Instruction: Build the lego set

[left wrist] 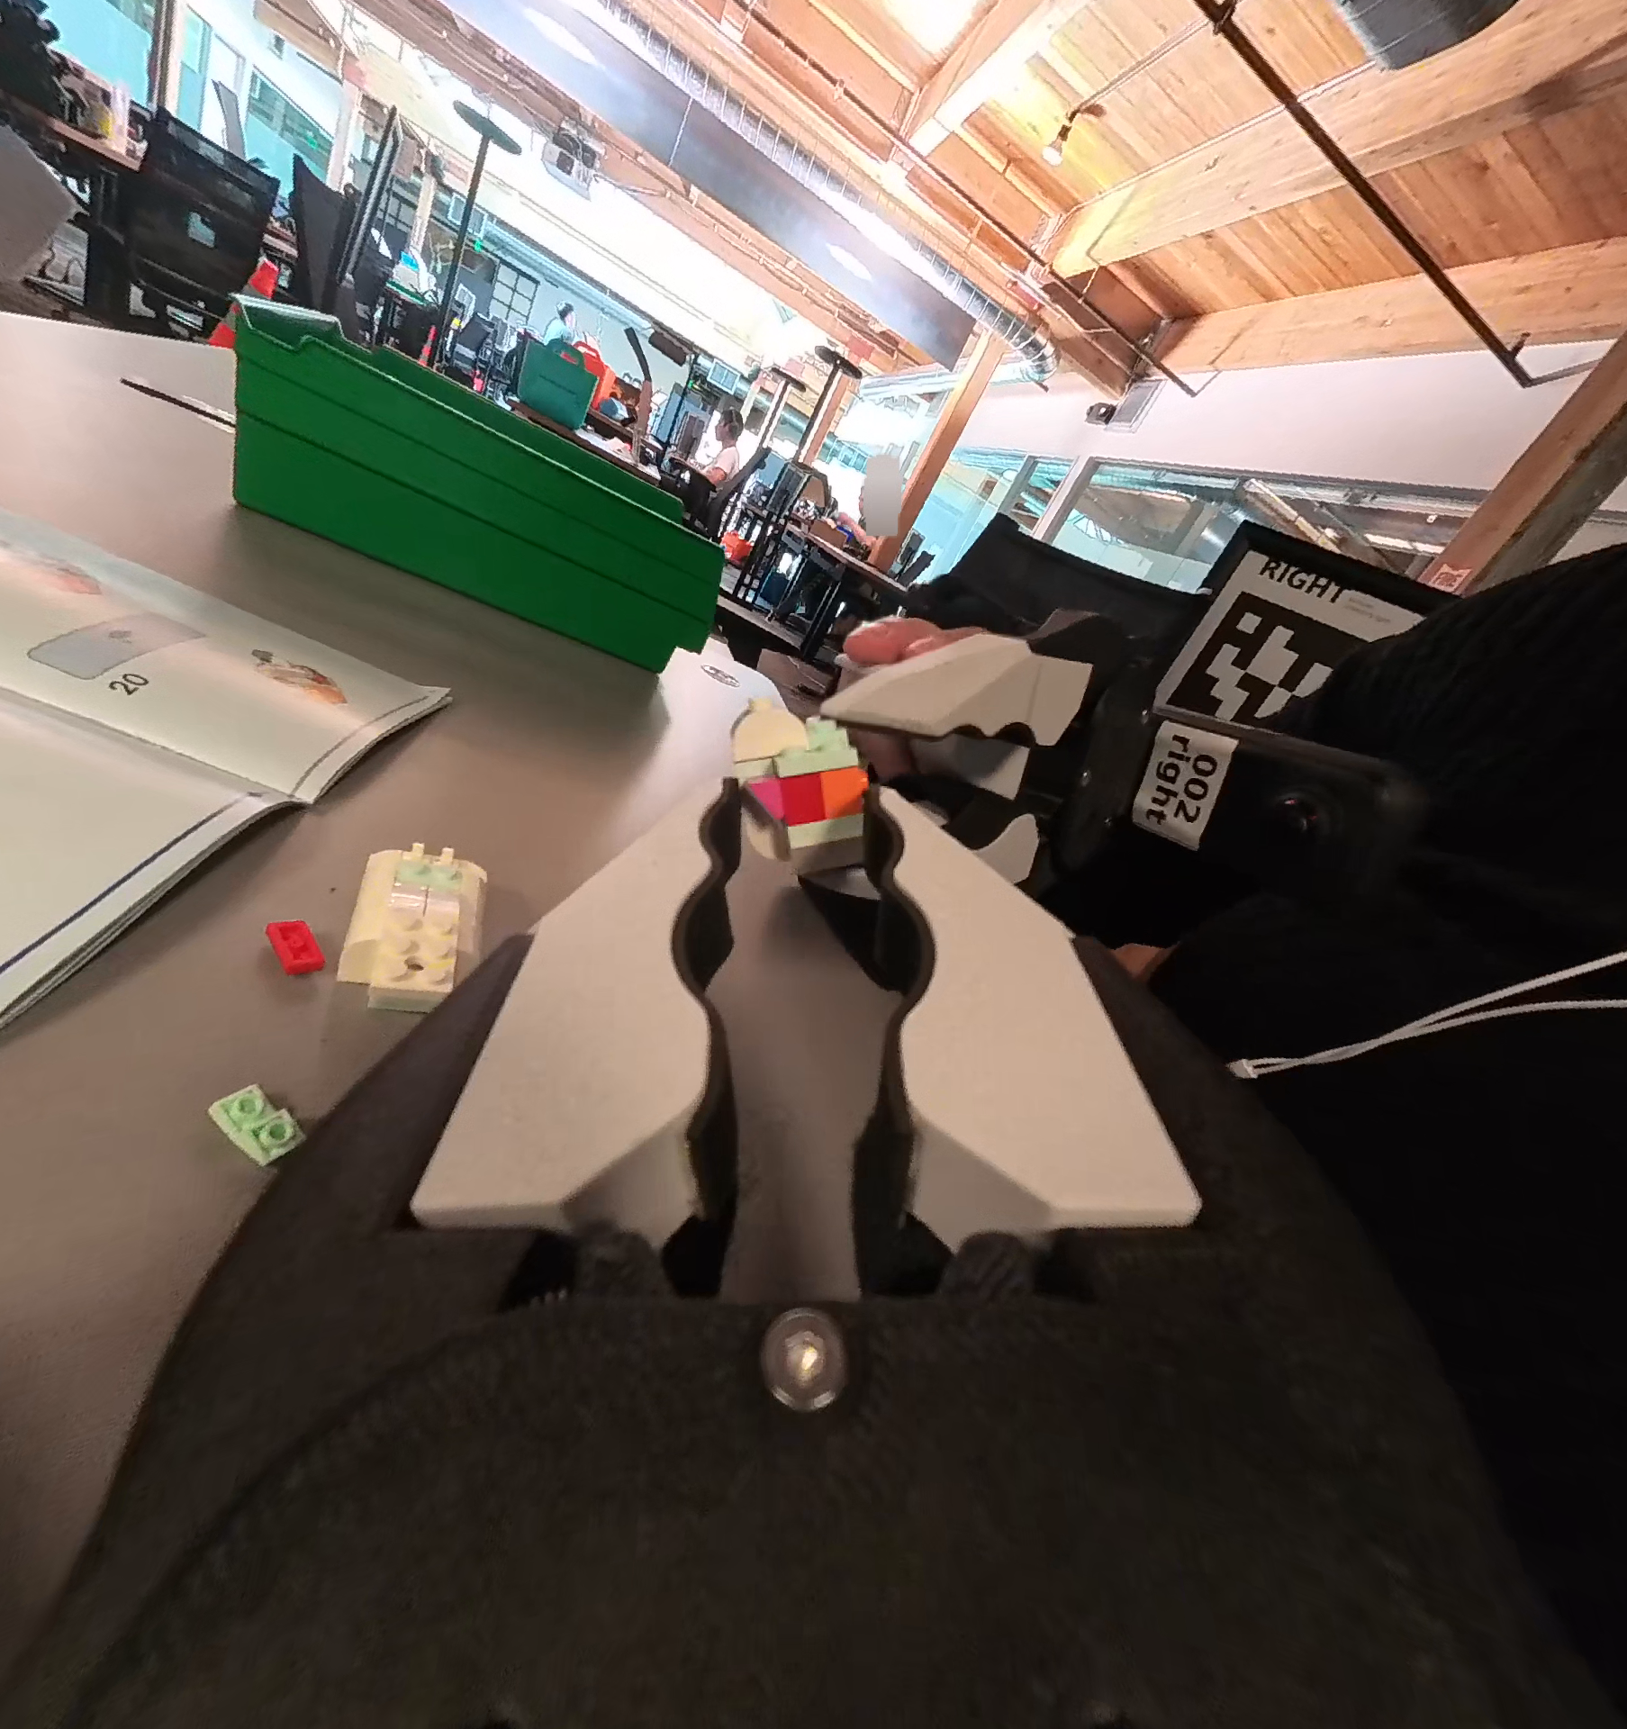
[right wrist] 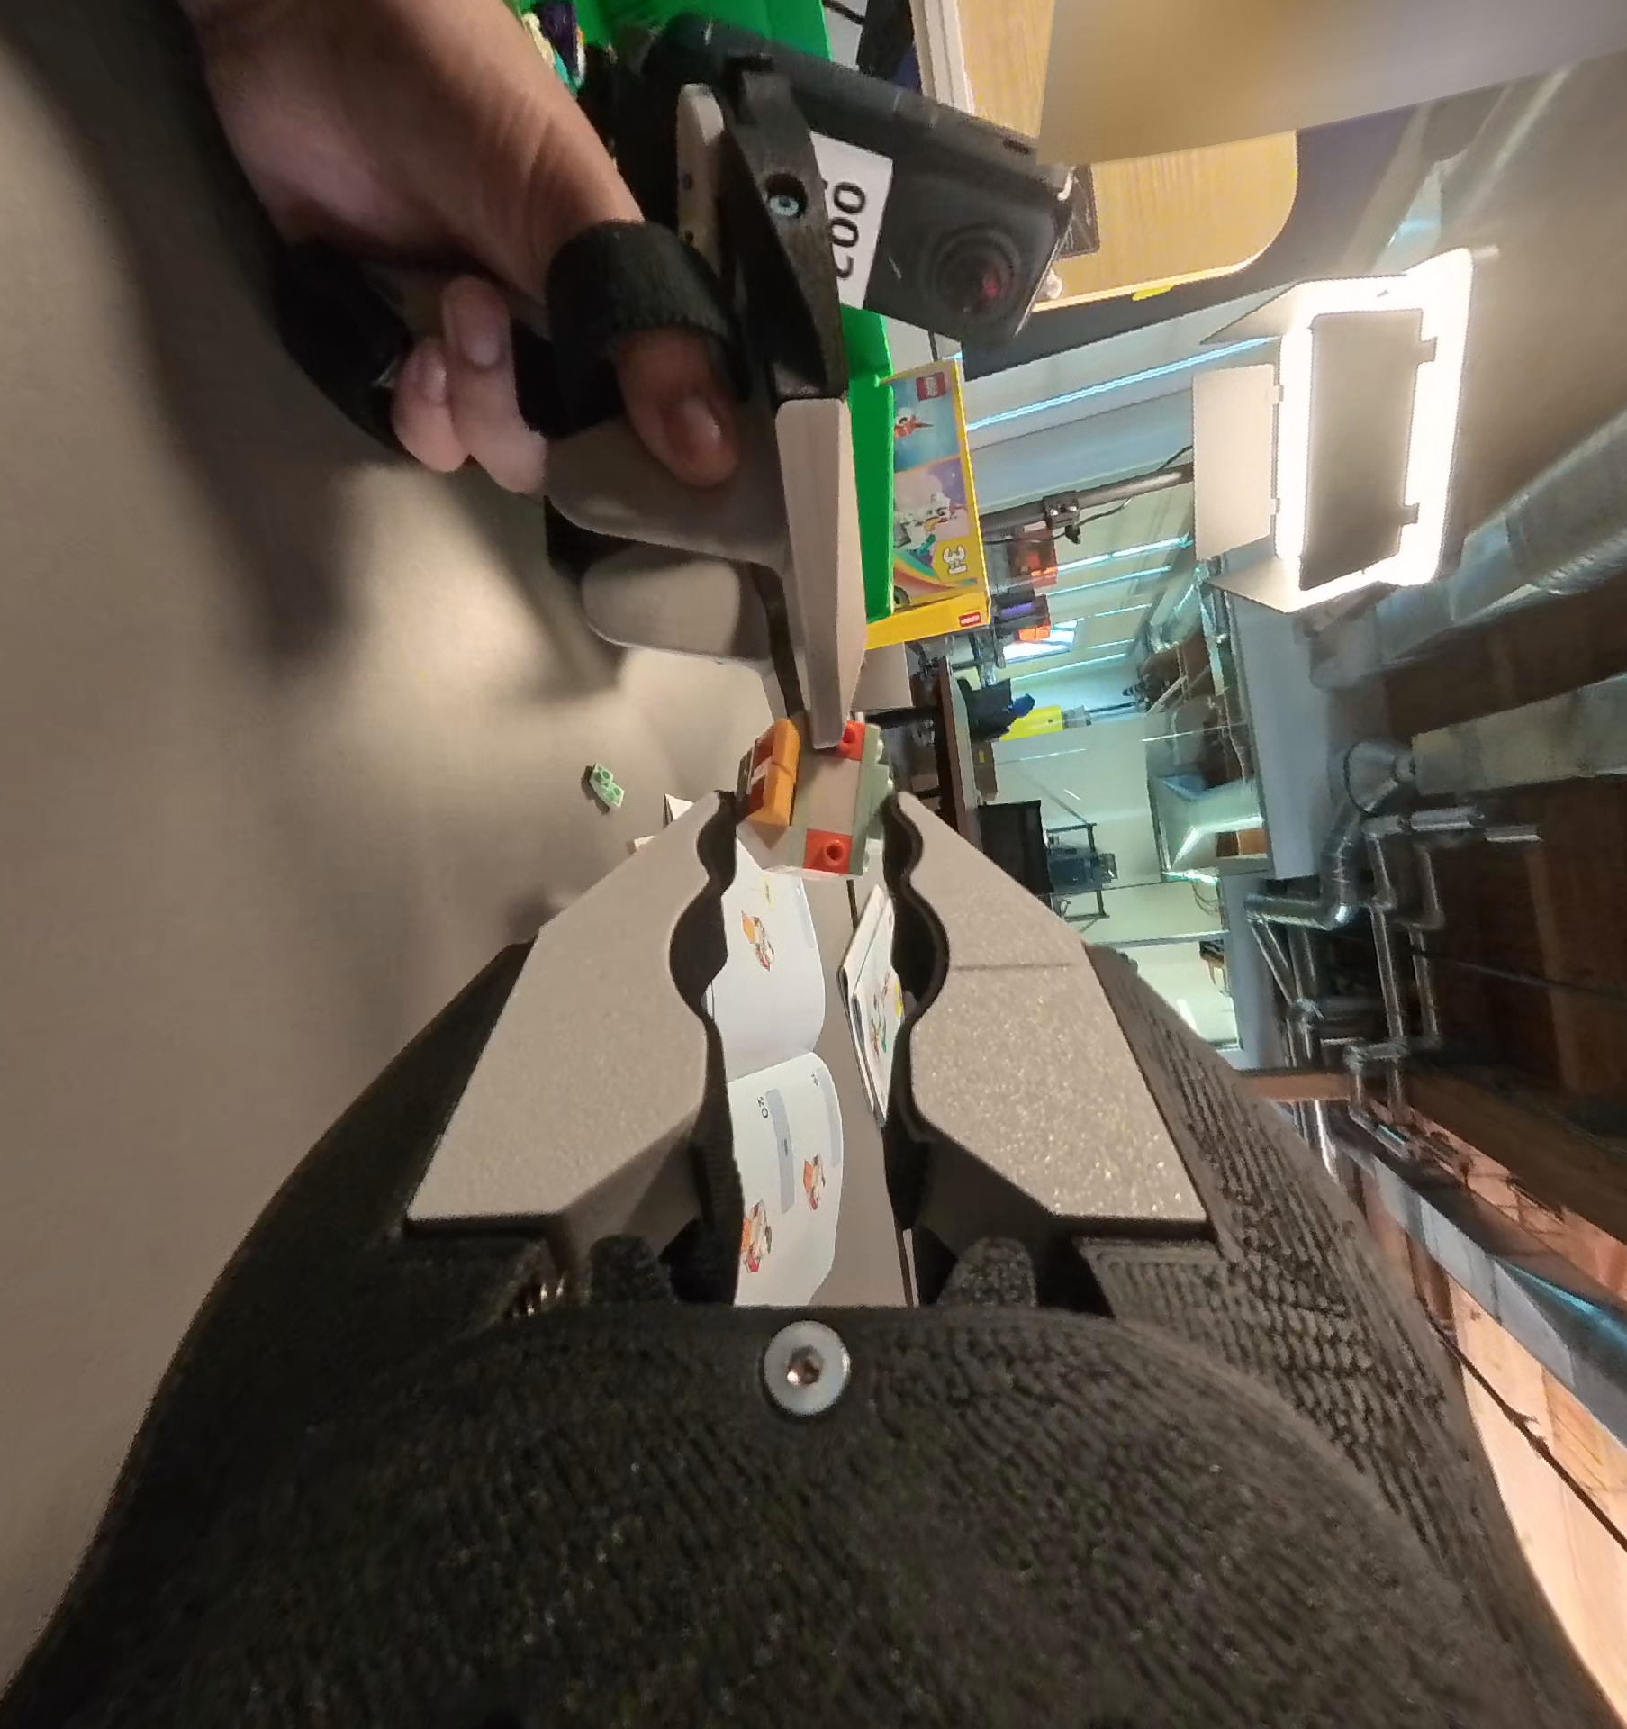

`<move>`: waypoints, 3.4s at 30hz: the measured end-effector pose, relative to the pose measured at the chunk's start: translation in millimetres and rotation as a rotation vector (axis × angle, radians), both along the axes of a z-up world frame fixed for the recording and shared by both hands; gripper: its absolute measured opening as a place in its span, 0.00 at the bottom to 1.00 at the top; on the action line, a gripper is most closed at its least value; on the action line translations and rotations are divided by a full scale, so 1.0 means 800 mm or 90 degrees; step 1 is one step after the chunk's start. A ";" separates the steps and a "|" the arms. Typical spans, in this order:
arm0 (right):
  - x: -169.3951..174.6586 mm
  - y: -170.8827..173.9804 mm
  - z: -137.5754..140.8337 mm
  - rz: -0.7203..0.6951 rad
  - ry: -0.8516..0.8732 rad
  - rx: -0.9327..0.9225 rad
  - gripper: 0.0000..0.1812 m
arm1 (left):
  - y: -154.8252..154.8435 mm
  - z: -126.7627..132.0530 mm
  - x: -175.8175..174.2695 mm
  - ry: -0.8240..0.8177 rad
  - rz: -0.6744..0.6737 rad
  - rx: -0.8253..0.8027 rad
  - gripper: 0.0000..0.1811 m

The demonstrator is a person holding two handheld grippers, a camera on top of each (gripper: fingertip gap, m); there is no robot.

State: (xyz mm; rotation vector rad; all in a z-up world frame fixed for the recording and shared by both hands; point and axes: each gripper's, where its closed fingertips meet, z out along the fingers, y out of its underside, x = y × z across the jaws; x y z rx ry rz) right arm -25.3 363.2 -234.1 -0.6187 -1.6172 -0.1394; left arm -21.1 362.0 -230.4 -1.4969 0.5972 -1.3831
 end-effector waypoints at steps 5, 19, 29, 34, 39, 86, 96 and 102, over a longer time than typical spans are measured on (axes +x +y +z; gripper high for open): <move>0.001 -0.001 0.000 0.006 -0.002 -0.042 0.16 | 0.000 -0.001 0.001 0.000 -0.004 -0.005 0.14; 0.002 0.000 -0.003 0.019 0.028 -0.083 0.23 | -0.001 0.000 0.001 -0.010 -0.010 -0.011 0.14; 0.006 -0.003 0.002 0.034 0.057 -0.129 0.16 | -0.002 0.000 0.002 -0.009 -0.014 -0.009 0.14; 0.006 -0.003 0.001 0.034 0.055 -0.124 0.16 | -0.002 0.000 0.002 -0.009 -0.015 -0.012 0.14; 0.007 -0.004 0.002 0.035 0.052 -0.111 0.15 | -0.004 0.000 0.003 -0.009 -0.020 -0.010 0.14; 0.018 -0.013 -0.016 0.057 -0.027 -0.086 0.29 | -0.022 -0.009 0.025 0.093 -0.025 0.073 0.14; 0.036 -0.028 0.024 0.178 0.062 -0.796 0.27 | -0.036 -0.002 0.028 0.105 -0.035 0.172 0.14; 0.026 -0.041 0.007 0.194 -0.003 -0.861 0.16 | -0.046 0.000 0.033 0.098 -0.063 0.180 0.13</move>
